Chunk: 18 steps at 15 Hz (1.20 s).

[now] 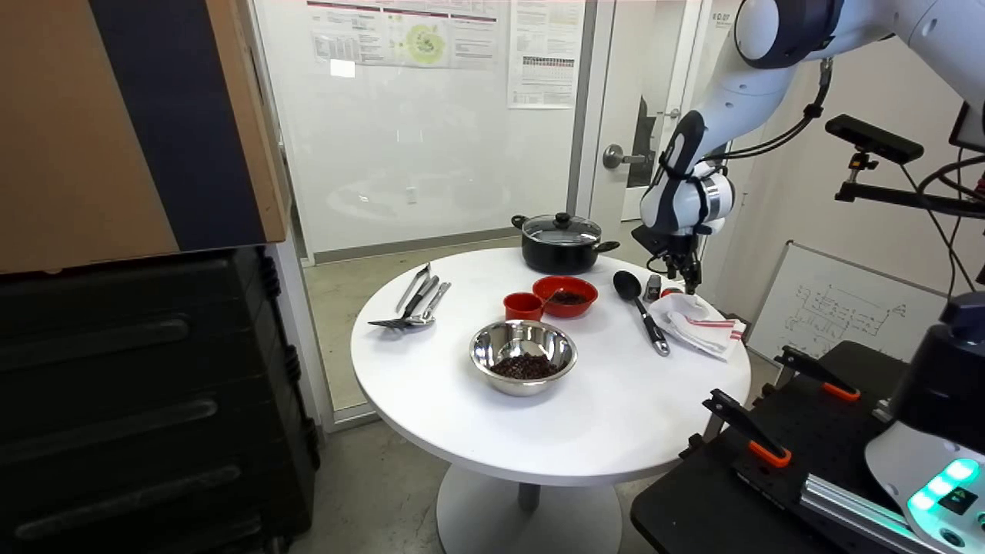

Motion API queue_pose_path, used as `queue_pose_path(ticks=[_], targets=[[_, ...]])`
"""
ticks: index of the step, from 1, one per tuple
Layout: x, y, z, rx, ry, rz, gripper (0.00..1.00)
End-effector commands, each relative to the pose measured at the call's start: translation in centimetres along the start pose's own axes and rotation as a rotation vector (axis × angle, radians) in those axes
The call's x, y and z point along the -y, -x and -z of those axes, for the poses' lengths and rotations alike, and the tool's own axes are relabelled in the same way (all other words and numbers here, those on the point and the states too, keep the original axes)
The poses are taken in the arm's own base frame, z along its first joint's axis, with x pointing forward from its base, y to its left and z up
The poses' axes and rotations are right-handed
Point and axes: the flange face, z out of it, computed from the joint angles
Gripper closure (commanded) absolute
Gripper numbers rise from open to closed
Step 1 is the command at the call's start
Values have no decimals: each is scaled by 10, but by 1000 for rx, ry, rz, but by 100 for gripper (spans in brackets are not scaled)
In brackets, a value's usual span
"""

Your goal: Put the tomato in the red bowl

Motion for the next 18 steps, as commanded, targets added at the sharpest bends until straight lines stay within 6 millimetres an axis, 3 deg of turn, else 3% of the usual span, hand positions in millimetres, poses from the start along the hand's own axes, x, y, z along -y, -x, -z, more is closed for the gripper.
queue_pose_path(ticks=[1, 13, 14, 15, 18], targets=[[2, 6, -10, -5, -20, -2, 0], [-1, 12, -30, -14, 3, -1, 0], [-1, 12, -30, -13, 4, -3, 9], [0, 12, -29, -11, 2, -6, 27], [2, 9, -27, -5, -5, -17, 49]])
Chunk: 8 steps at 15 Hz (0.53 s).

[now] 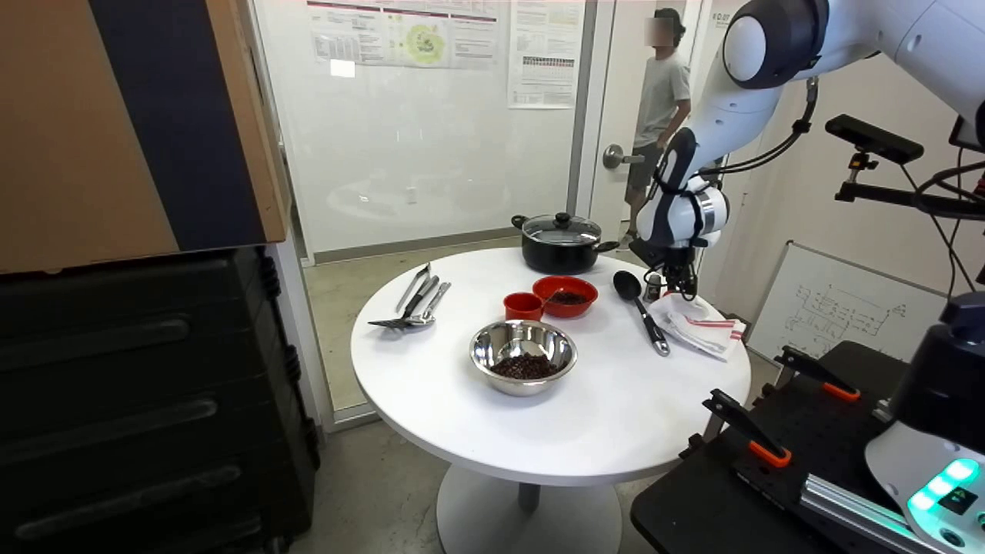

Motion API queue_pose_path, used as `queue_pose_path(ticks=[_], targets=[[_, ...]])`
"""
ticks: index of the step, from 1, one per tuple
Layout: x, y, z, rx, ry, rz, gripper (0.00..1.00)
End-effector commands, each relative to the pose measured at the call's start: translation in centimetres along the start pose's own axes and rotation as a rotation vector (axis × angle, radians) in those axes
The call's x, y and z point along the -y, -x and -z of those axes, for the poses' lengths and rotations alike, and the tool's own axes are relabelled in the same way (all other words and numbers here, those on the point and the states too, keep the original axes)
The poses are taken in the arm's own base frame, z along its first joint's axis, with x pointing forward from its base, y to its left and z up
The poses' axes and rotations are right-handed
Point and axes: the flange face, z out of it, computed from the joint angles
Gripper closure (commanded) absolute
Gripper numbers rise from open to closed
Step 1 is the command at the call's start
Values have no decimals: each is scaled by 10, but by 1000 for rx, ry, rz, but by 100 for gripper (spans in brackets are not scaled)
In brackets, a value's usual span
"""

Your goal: Put the tomato in the red bowl

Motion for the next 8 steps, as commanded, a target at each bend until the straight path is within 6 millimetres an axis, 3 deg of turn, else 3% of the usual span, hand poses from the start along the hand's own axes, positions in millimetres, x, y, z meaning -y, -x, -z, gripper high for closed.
queue_pose_path(ticks=[1, 2, 6, 8], targets=[[8, -2, 4, 5, -29, -22, 55], [9, -4, 6, 6, -33, -24, 62], [8, -17, 27, 15, -48, -14, 62], [7, -33, 49, 21, -49, 12, 62]])
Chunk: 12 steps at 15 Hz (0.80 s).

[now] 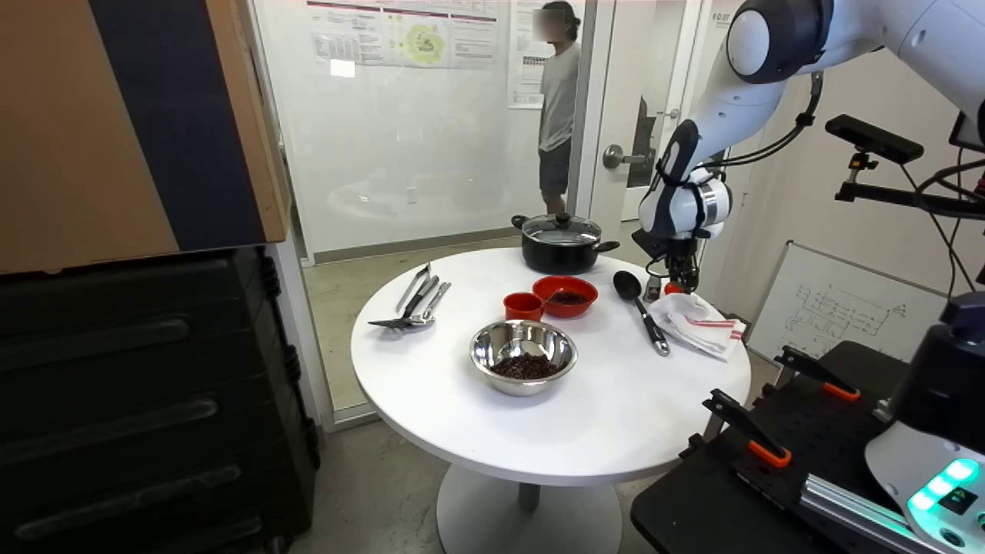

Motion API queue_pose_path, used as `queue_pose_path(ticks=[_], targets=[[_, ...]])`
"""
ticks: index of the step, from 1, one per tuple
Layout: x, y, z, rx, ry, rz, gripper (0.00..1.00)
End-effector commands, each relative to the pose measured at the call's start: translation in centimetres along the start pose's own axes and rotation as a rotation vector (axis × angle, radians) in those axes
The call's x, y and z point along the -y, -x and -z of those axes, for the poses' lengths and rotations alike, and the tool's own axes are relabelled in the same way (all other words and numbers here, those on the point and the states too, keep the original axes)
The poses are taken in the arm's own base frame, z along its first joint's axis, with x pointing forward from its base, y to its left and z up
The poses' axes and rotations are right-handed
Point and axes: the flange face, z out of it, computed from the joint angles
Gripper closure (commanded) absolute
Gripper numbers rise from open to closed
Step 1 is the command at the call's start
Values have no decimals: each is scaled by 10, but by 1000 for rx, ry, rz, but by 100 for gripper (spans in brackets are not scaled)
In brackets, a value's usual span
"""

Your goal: Put the tomato in the red bowl

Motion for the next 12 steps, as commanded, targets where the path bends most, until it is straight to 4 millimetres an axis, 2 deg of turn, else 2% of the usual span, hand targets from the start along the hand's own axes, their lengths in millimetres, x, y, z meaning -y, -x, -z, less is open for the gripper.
queue_pose_path(ticks=[1, 4, 6, 8, 12], targets=[[-4, -29, 46, 26, -23, 49, 62], [0, -53, 85, 24, -71, 99, 62], [1, -58, 109, 27, -106, 136, 62], [1, -47, 125, 34, -127, 179, 62], [0, 4, 139, 26, -157, 304, 62]])
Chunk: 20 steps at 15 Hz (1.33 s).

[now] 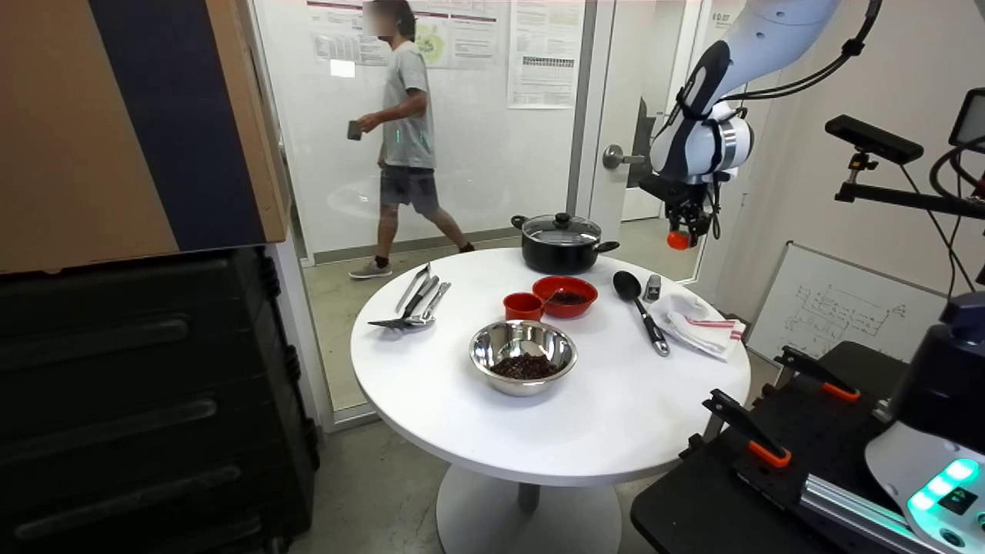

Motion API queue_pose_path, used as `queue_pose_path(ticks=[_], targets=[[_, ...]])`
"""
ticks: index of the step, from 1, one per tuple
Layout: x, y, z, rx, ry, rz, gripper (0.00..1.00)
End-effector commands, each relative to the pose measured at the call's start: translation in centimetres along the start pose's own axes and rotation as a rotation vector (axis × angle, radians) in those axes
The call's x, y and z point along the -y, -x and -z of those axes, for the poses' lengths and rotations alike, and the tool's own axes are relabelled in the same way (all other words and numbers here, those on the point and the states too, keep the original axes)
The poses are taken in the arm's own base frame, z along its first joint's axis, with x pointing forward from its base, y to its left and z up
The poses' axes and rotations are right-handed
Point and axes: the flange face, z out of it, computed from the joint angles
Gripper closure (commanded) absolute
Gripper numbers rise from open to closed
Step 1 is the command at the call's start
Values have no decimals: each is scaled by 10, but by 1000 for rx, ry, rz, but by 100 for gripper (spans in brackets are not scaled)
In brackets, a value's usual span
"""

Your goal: Put the tomato in the red bowl

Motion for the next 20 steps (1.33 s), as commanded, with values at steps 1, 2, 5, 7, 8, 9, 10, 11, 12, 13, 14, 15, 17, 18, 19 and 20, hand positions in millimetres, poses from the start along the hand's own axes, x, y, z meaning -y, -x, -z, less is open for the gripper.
queue_pose_path(ticks=[1, 2, 5, 7, 8, 9, 10, 11, 12, 13, 14, 15, 17, 18, 19, 20], targets=[[2, 53, 12, -3, -38, 119, 62], [5, 67, 13, -2, -49, 146, 62], [14, 113, 15, 0, -96, 202, 62], [21, 135, 18, 21, -130, 214, 62], [23, 144, 19, 37, -143, 210, 62], [26, 153, 20, 69, -138, 210, 62], [27, 159, 20, 100, -125, 218, 62], [27, 164, 19, 134, -112, 221, 62], [27, 168, 18, 162, -96, 228, 62], [22, 168, 18, 108, -108, 218, 37], [22, 171, 17, 128, -101, 222, 37], [23, 172, 17, 137, -98, 222, 37], [24, 169, 16, 141, -97, 222, 37], [24, 167, 16, 141, -97, 221, 37], [24, 167, 16, 141, -97, 220, 37], [24, 167, 16, 141, -97, 220, 62]])
